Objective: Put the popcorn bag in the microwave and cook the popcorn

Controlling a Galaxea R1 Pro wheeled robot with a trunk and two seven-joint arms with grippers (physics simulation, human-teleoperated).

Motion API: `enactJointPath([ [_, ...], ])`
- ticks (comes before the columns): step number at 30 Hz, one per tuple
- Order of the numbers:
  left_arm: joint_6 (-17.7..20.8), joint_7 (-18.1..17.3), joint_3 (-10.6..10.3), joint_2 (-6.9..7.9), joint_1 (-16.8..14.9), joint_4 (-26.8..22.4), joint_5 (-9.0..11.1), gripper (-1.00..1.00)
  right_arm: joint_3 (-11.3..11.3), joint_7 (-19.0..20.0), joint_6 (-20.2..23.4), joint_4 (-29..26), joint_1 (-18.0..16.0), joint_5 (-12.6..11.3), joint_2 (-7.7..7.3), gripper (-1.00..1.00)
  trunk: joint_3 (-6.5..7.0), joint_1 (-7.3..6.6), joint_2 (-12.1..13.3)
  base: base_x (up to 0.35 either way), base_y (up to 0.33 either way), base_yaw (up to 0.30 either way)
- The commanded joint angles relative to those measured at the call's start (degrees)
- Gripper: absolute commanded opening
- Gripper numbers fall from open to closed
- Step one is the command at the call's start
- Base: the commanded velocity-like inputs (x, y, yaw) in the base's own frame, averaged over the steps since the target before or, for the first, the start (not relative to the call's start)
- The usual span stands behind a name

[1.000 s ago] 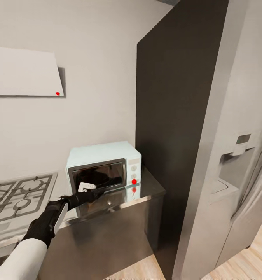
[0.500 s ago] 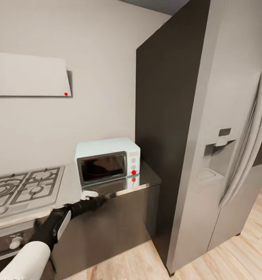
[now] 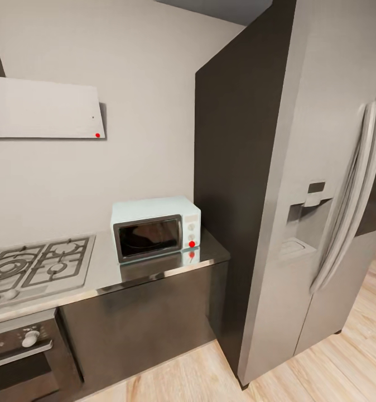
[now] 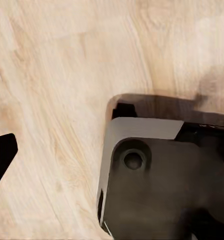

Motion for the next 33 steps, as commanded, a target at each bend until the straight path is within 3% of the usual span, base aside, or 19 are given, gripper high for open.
enactJointPath([
  [1,1.5,0.2,0.5,0.13,1.7,-0.1,0.0,1.00,-0.5,0.4,2.4,-3.9,0.0,0.5,0.05,1.00,-0.09,0.02,-0.1,0.000,0.000,0.000],
  [4,2.4,0.5,0.5,0.09,4.8,-0.1,0.0,1.00,-0.4,0.6,10.4,-13.3,0.0,0.4,0.51,1.00,-0.09,0.02,-0.1,0.000,0.000,0.000],
  [6,2.7,0.6,0.5,0.02,6.2,-0.1,0.0,1.00,0.0,0.8,13.3,-20.4,0.0,0.3,1.89,1.00,-0.09,0.02,-0.1,0.000,0.000,0.000],
  [7,2.8,0.6,0.5,-0.76,7.3,-0.1,0.0,1.00,1.3,0.8,14.4,-27.8,0.0,0.3,3.63,1.00,-0.09,0.02,-0.1,0.000,0.000,0.000],
  [8,2.9,0.6,0.4,-1.19,7.9,-0.1,0.0,1.00,2.8,0.8,15.7,-32.2,0.0,0.3,4.36,1.00,-0.09,0.02,-0.1,0.000,0.000,0.000],
  [12,2.9,0.5,0.4,-1.62,8.8,-0.1,0.0,1.00,7.9,0.7,24.4,-39.4,0.0,0.1,5.23,1.00,-0.09,0.02,-0.1,0.000,0.000,0.050],
  [18,2.3,0.5,0.4,-2.10,8.8,-0.1,0.0,1.00,12.1,0.8,25.9,-43.3,0.0,0.0,5.31,1.00,-0.09,0.02,-0.1,0.000,0.000,0.241],
  [27,2.2,0.5,0.4,-2.85,8.9,-0.1,0.0,1.00,13.0,0.9,25.8,-46.6,0.0,-0.6,5.43,1.00,-0.09,0.02,-0.1,0.000,0.000,0.261],
  [33,2.3,0.5,0.4,-4.23,8.9,-0.1,0.0,1.00,16.1,0.9,25.8,-48.2,0.0,-1.1,5.87,1.00,-0.09,0.02,-0.1,0.000,0.000,0.262],
])
